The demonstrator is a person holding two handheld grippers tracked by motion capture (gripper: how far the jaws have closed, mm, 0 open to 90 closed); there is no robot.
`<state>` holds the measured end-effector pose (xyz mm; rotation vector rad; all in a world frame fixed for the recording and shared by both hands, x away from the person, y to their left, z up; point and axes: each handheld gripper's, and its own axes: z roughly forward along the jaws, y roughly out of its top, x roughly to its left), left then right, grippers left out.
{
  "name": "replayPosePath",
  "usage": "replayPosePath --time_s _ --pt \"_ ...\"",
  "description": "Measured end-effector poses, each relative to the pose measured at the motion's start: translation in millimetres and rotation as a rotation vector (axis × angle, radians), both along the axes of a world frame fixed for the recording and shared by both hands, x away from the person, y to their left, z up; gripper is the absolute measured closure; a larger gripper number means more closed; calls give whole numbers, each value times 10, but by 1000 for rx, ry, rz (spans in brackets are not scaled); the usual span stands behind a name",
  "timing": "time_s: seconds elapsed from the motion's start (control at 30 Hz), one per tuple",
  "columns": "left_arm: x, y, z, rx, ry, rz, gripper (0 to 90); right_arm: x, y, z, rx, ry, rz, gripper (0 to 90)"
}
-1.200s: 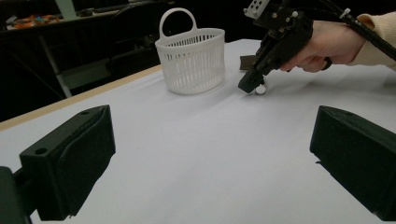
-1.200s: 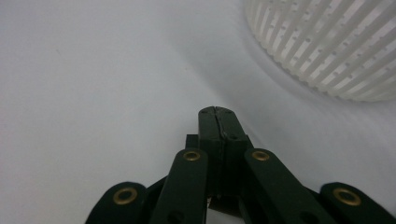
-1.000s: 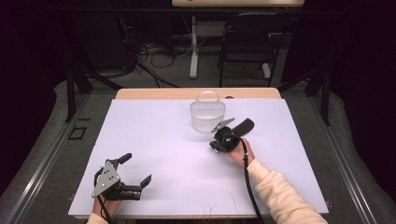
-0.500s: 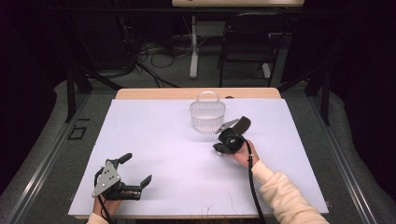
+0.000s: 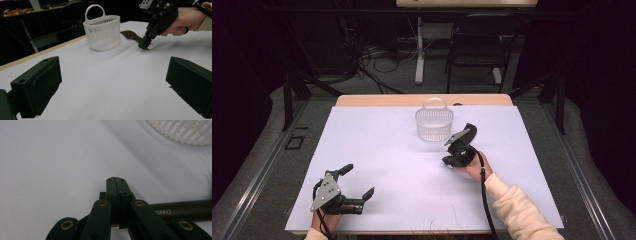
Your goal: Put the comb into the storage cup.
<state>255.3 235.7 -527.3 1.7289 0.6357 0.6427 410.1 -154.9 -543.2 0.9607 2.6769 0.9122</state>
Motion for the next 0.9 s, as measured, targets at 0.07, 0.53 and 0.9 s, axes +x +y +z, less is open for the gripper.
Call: replayPosePath --time_s 0.07,0.53,0.9 --pt "0 0 1 1 0 0 2 -9 -14 6 -2 0 4 900" --pt "2 -1 0 -2 0 0 2 -43 -95 25 -14 28 -22 900" --pt "1 -2 1 -3 1 0 2 -42 -145 32 -31 37 -32 900"
